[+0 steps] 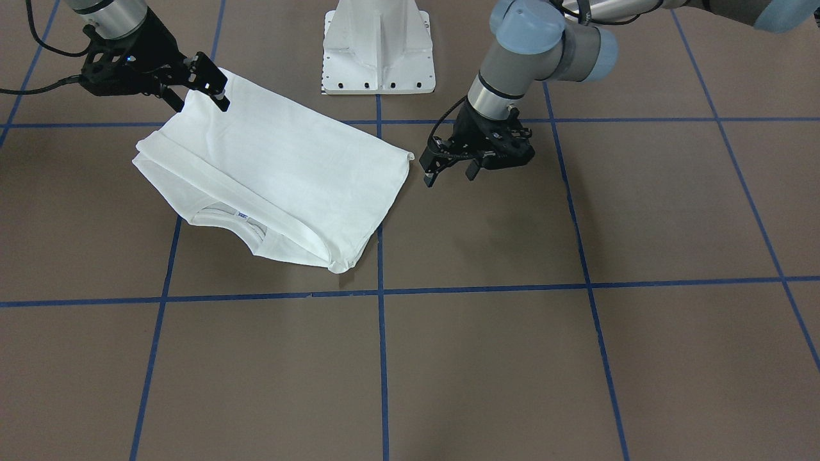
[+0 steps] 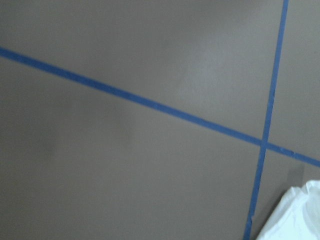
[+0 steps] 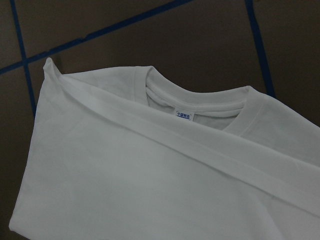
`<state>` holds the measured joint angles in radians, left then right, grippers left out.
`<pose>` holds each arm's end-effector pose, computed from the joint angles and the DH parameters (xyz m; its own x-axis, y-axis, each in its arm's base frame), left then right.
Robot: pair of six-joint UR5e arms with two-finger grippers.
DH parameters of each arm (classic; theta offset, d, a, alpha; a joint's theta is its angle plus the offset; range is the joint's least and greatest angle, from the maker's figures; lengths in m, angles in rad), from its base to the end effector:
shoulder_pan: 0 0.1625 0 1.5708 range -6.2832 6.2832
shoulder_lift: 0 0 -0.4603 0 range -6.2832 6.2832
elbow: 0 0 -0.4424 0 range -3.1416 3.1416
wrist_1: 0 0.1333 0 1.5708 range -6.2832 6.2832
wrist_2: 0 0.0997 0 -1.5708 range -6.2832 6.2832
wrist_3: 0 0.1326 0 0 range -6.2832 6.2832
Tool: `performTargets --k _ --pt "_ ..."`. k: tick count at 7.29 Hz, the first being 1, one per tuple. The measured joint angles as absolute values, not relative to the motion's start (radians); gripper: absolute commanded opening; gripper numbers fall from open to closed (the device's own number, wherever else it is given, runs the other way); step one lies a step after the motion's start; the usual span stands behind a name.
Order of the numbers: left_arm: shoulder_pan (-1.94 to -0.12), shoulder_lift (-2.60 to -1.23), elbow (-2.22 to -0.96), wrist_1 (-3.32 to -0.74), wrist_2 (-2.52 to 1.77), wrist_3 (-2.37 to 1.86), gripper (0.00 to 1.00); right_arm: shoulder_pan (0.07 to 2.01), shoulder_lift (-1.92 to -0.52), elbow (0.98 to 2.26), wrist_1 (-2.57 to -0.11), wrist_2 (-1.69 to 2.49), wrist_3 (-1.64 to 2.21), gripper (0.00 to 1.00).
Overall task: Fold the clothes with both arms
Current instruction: 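Release with the right gripper while the left gripper grasps the shirt's corner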
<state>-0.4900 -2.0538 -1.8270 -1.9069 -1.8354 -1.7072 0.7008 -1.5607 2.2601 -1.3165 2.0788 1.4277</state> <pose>0.5718 -0.4168 0.2452 0.3815 -0.3522 -0.8547 0.3060 0.9206 -0.2428 -0.3343 -0.3720 0.3237 0.4749 0.2376 0.8474 -0.1944 0.9674 -0.1623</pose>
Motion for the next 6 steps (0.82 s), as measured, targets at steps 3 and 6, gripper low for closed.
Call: performTargets --k 3,6 --pt "-0.366 -2.099 -1.781 -1.910 -1.817 -1.848 0.99 0.760 -1.541 2.223 -1.315 2.074 1.418 1.00" --pt "-0.339 -2.164 -1.683 -1.919 -1.776 -1.873 0.93 0.774 -1.529 2.211 -1.315 2.072 1.420 1.00"
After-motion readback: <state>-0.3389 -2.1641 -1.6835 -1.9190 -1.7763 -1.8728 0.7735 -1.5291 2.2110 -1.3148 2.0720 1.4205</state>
